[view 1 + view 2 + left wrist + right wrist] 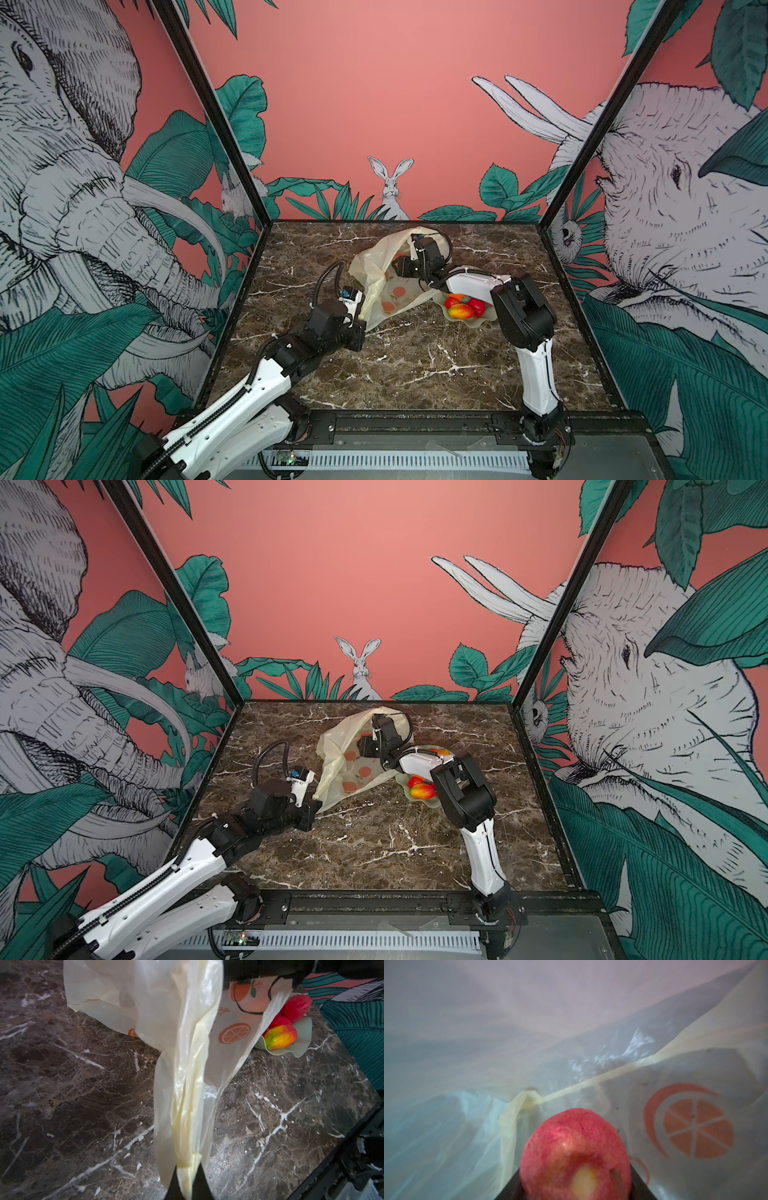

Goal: Take fruits out of the plastic bag
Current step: Take out the fake fruit from the plastic bag.

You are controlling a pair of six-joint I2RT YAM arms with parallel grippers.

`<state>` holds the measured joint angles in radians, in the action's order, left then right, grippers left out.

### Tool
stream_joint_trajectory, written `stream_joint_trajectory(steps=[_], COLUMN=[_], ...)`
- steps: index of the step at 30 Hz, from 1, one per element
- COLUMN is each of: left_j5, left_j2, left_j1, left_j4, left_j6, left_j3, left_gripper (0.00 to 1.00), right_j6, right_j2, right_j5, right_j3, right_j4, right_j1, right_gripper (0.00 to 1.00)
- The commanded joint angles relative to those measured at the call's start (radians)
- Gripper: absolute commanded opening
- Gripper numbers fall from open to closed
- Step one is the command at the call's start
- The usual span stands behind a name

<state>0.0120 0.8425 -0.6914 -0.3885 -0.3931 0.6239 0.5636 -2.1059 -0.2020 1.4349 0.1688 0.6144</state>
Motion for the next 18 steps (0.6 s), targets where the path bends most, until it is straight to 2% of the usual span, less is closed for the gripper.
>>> stream_joint_trajectory(steps=[1,12,18], left_j5=[-0.103,-0.236,-0.262], left_j2=[0.037,0.141,0.165], left_j1=[-0.003,-0.003,-0.003], left_j4=[0.056,0.051,0.023], left_j6=[-0.014,0.001,-0.008], left_j3=[0.052,0.173,0.202], left_gripper=[0.00,0.00,0.00], right_j6=[-0.062,-0.238,-0.235], right_j2=[0.053,0.170,0.258], right_j5=[-0.113,-0.281,-0.329], right_j3=[-0.019,-0.029,-0.073], right_j4=[0.034,-0.024,-0.012], right_j1=[0.034,0.119,0.132], right_gripper=[0.38,0.40,0.41])
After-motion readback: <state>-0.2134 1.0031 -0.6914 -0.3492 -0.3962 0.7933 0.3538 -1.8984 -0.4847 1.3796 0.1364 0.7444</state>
